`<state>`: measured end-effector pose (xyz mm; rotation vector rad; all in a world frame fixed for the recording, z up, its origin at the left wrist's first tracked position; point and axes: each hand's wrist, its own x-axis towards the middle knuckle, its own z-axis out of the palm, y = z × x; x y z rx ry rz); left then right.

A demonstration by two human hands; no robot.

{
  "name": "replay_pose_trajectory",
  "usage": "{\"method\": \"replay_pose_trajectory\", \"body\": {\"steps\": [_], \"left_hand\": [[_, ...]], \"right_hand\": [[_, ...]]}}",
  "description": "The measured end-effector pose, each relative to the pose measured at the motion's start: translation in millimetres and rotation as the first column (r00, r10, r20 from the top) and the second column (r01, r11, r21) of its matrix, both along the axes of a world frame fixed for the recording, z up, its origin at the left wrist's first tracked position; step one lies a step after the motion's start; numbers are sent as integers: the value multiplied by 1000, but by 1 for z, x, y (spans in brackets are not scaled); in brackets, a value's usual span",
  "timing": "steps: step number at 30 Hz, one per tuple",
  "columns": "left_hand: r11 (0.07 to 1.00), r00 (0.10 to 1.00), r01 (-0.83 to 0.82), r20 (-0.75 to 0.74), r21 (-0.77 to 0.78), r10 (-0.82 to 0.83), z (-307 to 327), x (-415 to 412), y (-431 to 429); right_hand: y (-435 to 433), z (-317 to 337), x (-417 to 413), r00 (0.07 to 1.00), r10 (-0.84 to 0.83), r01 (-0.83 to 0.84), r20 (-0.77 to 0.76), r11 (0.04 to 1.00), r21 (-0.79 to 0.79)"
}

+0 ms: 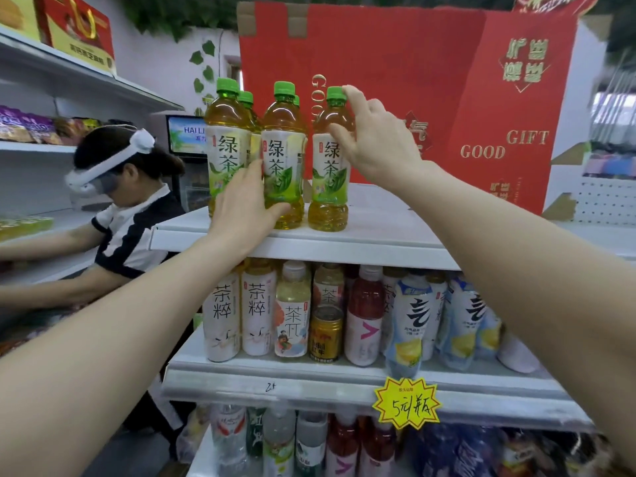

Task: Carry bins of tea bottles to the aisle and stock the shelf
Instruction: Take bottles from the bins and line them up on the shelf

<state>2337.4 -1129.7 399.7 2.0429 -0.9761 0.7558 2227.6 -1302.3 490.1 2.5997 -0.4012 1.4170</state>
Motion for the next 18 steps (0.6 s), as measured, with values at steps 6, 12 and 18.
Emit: {"method": "replay_pose_trajectory", "body": {"steps": [6, 12, 18], "left_hand": [[988, 987, 42, 146, 146, -63, -21, -11, 32], [954, 956, 135, 219, 268, -197, -65, -30, 64], [913, 906, 239, 262, 330, -332, -143, -45, 85]], "right_hand": [[20, -48, -49, 965, -207, 156, -162, 946, -283], [56, -118, -98, 903, -331, 235, -276, 915, -327], [93, -210, -138, 875, -342, 255, -343, 927, -274]]}}
